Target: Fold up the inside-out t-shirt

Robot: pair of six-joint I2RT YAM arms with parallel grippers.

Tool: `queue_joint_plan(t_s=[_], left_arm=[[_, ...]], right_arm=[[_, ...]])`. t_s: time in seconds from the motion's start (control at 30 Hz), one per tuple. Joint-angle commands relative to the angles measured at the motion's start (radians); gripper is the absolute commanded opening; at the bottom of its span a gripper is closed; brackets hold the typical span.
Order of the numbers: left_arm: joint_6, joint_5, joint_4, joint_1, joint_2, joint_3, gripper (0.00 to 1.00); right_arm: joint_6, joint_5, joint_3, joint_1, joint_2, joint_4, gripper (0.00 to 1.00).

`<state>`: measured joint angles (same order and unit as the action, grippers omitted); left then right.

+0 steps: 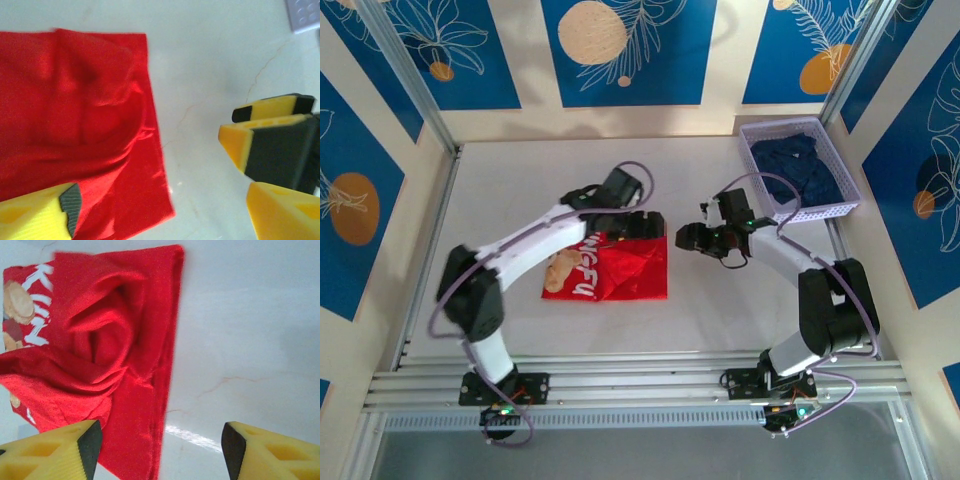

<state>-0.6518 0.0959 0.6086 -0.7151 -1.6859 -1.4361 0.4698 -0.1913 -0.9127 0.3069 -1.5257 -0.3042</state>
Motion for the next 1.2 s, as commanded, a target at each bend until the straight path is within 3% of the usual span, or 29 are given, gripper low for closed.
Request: queue_joint_plan(t_s=[0.0,0.1,0.2,0.33,0.5,0.6,0.73,0.9,1.03,1.17], left_arm=[[0.093,-0.054,-0.011,0.049,0.150,0.175,0.91],[0.086,-0.075,-0.024,0.122,0.196,0.294,0.94],[0.088,0.012,-0.096,0.189,0.167,0.358,0.95],[0.088,0.138,-0.197,0.185,0.074,0.346,0.95],[0.066,0.219,-0.303,0.106,0.017,0.347,0.92],[0.058,0.228,-0.349,0.027,0.020,0.352,0.92],[0.047,0.230,-0.401,-0.081,-0.003,0.343,0.91],[0.083,0.281,-0.389,-0.164,-0.083,0.257,0.91],[0.143,0.306,-0.368,-0.176,-0.066,0.235,0.92],[0.204,0.224,-0.329,-0.153,0.034,0.278,0.94]], right_arm=[[0.017,-0.029,-0.081,0.074,-0.065,0.065,0.68],[-0.004,0.035,-0.189,0.117,-0.173,0.041,0.70],[-0.036,0.099,-0.280,0.145,-0.271,0.021,0.71],[-0.072,0.178,-0.400,0.172,-0.399,-0.030,0.72],[-0.091,0.240,-0.525,0.163,-0.501,-0.101,0.65],[-0.091,0.224,-0.580,0.132,-0.523,-0.133,0.57],[-0.087,0.168,-0.668,0.071,-0.570,-0.214,0.53],[-0.096,0.069,-0.680,0.010,-0.547,-0.251,0.58],[-0.107,0.053,-0.633,-0.011,-0.461,-0.269,0.64],[-0.081,-0.011,-0.514,0.009,-0.372,-0.225,0.68]])
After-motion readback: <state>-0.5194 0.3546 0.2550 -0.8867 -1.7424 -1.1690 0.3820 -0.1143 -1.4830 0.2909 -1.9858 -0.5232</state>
